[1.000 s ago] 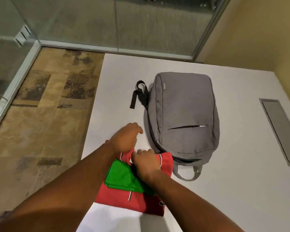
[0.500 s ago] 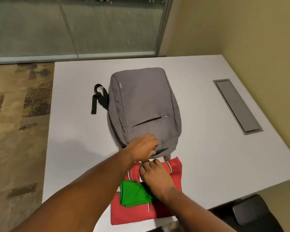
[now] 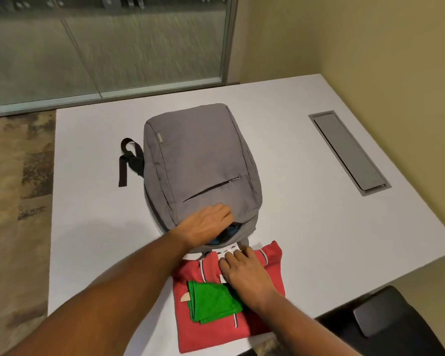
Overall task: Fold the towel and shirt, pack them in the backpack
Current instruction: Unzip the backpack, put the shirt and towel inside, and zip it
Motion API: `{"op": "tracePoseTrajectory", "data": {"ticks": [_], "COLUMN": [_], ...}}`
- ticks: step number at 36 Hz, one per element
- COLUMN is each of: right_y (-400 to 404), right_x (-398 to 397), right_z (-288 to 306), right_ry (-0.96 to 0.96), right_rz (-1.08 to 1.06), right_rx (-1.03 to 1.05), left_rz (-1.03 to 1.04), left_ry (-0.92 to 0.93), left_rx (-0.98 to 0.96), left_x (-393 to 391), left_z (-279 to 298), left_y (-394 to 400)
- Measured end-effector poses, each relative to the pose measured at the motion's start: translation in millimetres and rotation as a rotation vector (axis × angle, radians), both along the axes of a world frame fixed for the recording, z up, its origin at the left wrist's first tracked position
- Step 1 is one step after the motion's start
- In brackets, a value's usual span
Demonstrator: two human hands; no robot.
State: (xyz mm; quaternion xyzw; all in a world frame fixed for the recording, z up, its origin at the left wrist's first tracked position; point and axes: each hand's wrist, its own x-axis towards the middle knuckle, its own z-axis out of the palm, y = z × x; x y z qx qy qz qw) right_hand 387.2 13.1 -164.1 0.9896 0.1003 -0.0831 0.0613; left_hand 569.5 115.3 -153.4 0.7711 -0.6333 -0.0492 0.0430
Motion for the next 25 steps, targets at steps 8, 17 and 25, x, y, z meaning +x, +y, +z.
{"op": "tracePoseTrajectory", "data": {"ticks": [8,17,25], "right_y": [-3,-5,-5], "right_x": [-1,-2,-1], "right_z": [-2,-1,-7], "right_ry": [0.036,0.030,0.014], "right_rz": [-0.011,-0.020,-0.020], "right_rx": [0.004,0.041,0.025], "left_rz": [-0.322,-0.249,-0.212], "left_ry": [-0.177,-0.040,0.095], "left_rx": [0.051,0.264,0.375], "left_x": [9,11,13], "left_z": [-32,-52,-49], "left_y": [3,1,0]}}
